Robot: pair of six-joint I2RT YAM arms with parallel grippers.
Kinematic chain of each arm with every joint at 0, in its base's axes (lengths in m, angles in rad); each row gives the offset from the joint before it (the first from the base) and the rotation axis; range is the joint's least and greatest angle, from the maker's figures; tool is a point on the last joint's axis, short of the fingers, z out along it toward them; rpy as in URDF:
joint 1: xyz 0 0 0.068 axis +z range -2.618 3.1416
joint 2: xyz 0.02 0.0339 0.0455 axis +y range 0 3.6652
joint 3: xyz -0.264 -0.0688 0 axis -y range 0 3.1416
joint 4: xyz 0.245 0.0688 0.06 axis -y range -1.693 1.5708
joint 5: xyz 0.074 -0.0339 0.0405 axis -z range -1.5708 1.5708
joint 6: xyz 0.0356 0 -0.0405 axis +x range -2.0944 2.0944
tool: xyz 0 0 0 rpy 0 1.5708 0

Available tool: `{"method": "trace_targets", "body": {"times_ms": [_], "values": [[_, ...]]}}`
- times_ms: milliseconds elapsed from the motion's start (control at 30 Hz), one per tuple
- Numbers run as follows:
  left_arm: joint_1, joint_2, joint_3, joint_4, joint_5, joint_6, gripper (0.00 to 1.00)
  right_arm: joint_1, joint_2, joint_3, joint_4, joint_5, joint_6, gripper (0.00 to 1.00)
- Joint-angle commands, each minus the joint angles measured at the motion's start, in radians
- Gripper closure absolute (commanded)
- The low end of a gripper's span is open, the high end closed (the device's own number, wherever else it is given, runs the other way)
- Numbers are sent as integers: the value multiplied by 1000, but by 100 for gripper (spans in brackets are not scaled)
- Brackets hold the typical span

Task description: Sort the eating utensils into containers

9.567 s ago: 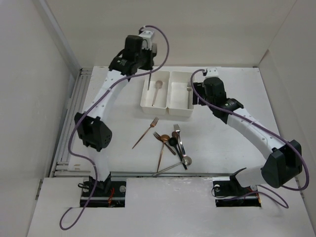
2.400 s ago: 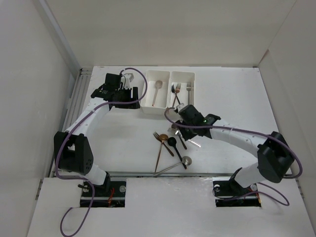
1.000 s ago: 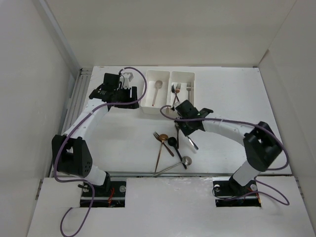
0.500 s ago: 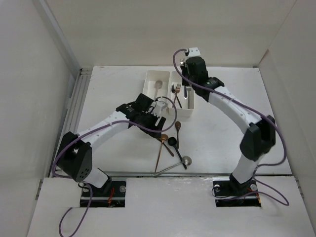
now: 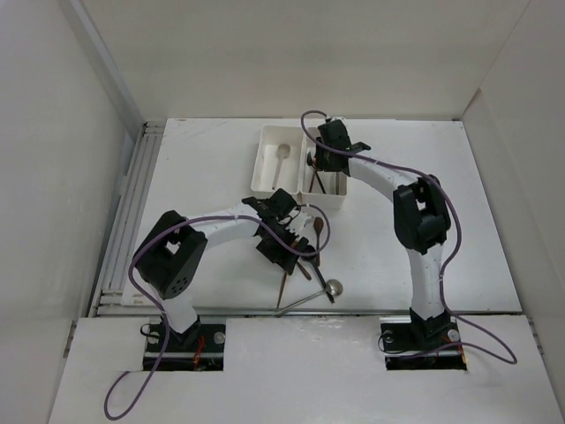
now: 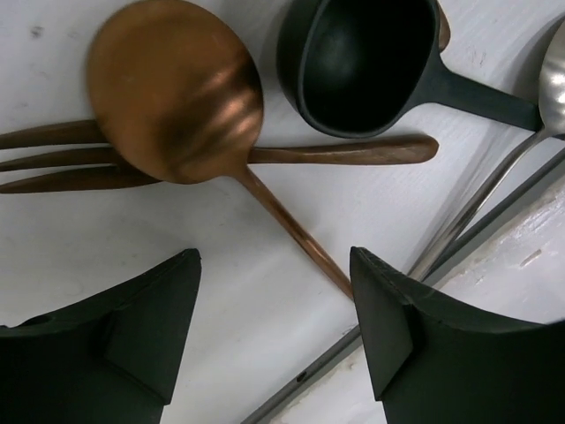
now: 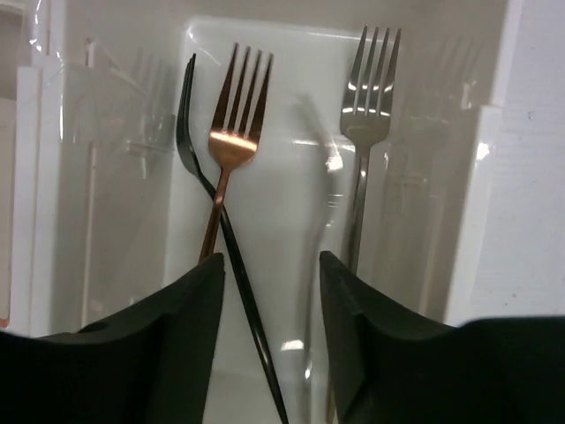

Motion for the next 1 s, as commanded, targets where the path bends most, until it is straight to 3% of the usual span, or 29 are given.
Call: {"method": "trace_targets", "body": {"times_ms": [0, 33, 167, 267, 467, 667, 967], "values": [[-21, 33, -17, -8, 18, 8, 34, -4, -117, -32, 70, -43, 8, 46], [-30, 49, -17, -8, 29, 8, 34, -4, -138, -32, 70, -43, -4, 42], [-30, 128, 43, 12, 29, -17, 37, 14, -206, -82, 81, -19, -38, 40], [-30, 182, 52, 21, 20, -26, 48, 34, -268, -130, 91, 7, -51, 39], [-30, 207, 26, 41, 11, -35, 98, 34, -364, -208, 123, 17, -51, 38], [-30, 193, 26, 27, -9, -35, 100, 34, -423, -247, 124, 26, -51, 38], [15, -38, 150, -140, -9, 64, 100, 34, -500, -256, 114, 6, -61, 37]]}}
